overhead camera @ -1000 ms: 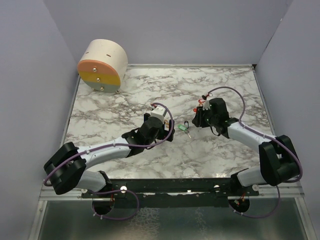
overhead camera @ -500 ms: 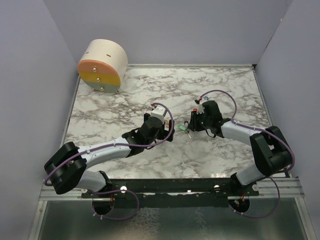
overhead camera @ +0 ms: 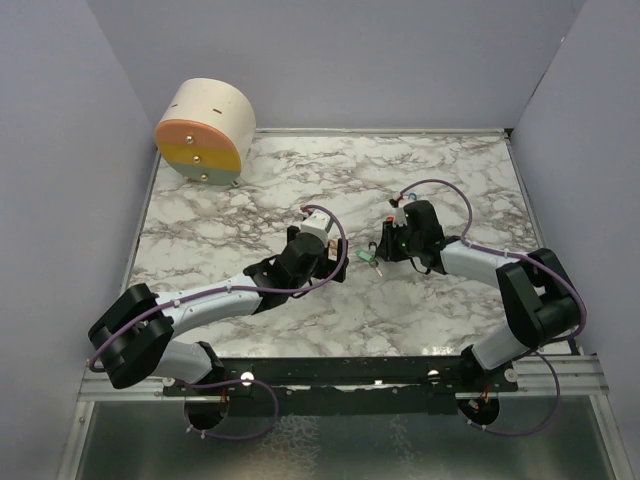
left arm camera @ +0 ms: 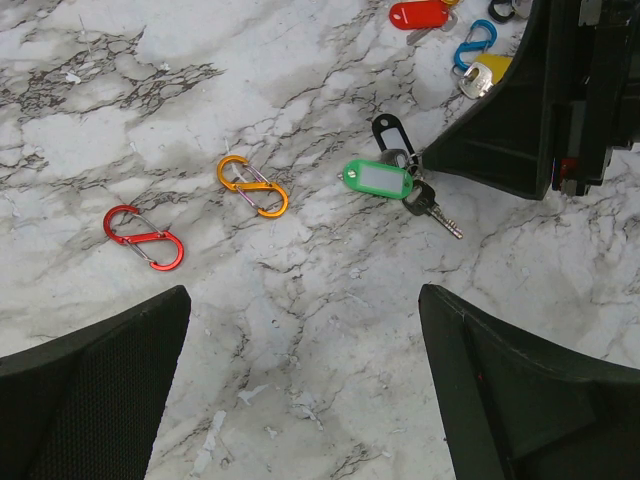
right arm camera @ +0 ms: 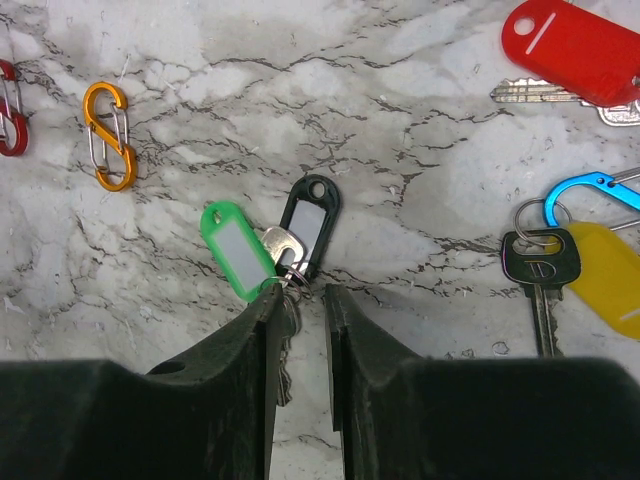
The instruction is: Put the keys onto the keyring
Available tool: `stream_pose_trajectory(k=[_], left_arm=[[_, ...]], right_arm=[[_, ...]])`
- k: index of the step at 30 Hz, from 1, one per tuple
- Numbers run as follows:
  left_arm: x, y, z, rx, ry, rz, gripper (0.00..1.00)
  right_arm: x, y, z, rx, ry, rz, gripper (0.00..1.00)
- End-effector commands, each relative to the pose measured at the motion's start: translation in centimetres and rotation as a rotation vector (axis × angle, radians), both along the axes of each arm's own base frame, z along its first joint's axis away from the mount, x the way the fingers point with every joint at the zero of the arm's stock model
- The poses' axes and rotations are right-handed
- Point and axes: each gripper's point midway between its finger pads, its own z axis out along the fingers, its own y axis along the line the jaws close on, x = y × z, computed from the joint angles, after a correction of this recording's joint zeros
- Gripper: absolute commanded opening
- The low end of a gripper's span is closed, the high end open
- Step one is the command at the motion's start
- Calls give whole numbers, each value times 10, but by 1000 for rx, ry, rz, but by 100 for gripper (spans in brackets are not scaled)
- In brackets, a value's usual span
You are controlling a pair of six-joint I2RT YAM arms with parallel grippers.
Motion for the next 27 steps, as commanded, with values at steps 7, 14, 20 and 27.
stream_pose_trajectory(k=[7,14,20,27], left_arm=[[4,0,3,-16,-15,5,99],[4,0,3,-14,-15,4,99],[4,1,3,-13,-14,5,99],[5,2,3,-14,-16,7,99]], right_arm=[[14,11,9,30,-36,11,22],[15,12,8,30,-32,15,21],[14,13,5,29,-22,21,20],[14,13,3,28,-19,24,18]])
